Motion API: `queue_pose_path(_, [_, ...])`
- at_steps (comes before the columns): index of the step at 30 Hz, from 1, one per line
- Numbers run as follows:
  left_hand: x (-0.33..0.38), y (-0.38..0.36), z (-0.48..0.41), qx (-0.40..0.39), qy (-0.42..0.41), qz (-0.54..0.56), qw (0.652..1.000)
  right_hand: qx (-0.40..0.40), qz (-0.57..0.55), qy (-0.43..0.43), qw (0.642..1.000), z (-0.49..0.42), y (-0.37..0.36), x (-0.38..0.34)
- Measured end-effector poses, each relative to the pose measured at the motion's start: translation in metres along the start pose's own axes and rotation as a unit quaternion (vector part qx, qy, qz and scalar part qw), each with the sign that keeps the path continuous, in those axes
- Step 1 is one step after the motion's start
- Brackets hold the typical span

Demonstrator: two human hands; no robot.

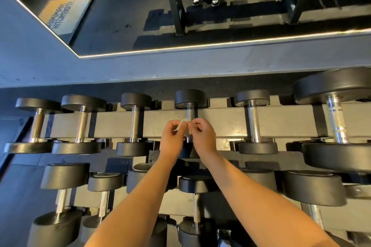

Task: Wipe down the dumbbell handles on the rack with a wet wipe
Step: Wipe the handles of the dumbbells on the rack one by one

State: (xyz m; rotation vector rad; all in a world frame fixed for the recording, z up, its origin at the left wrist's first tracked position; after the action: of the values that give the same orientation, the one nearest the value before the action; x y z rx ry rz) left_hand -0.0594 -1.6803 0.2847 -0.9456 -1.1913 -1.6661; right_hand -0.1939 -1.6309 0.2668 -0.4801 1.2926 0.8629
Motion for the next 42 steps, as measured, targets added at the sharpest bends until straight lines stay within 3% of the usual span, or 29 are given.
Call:
queue_pose_path(4, [-0.007,-0.006,-0.006,-0.028,0.009,0.028,0.999,-0.04,-0.049,-0.047,0.997,-0.007,-0.009,0.007])
queue_pose_path(7, [-0.019,0.002,-0.024,-0.004,0.014,-0.003,1.0,-0.061,-0.024,-0.033,0.997,-0.014,-0.012,0.013])
queue_pose_path(12, [-0.02,0.0,-0.058,0.072,0.031,-0.02,0.997,0.02,0.01,-0.015,1.0,-0.029,-0.01,0.037])
queue_pose_path(18, [-0.019,-0.035,-0.077,0.031,0.023,-0.021,0.999,0.087,0.081,0.029,0.992,-0.031,-0.01,0.055])
queue_pose_path(25, [-0.04,-0.02,-0.053,-0.004,0.012,-0.061,0.998,0.082,0.068,0.023,0.994,-0.031,-0.01,0.056])
queue_pose_path(33, [-0.022,-0.033,-0.076,0.023,-0.003,-0.023,0.999,0.087,0.065,0.032,0.994,-0.032,-0.01,0.058])
queue_pose_path(42, [-0.041,-0.017,-0.054,0.012,-0.006,-0.075,0.997,0.08,0.057,0.022,0.995,-0.03,-0.01,0.057])
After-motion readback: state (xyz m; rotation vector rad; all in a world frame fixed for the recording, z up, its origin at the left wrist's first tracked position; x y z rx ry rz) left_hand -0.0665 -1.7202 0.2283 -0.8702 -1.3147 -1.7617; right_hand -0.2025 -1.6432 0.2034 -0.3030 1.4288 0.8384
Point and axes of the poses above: each hand's wrist, its own z-axis away from the middle knuckle, its own y-axis out of the back of the hand, x = y × z, the point moved 10 cm from there along -z, towards the middle knuckle, and after that the axes turned 6 degrees about x, right-handed, at the moved point
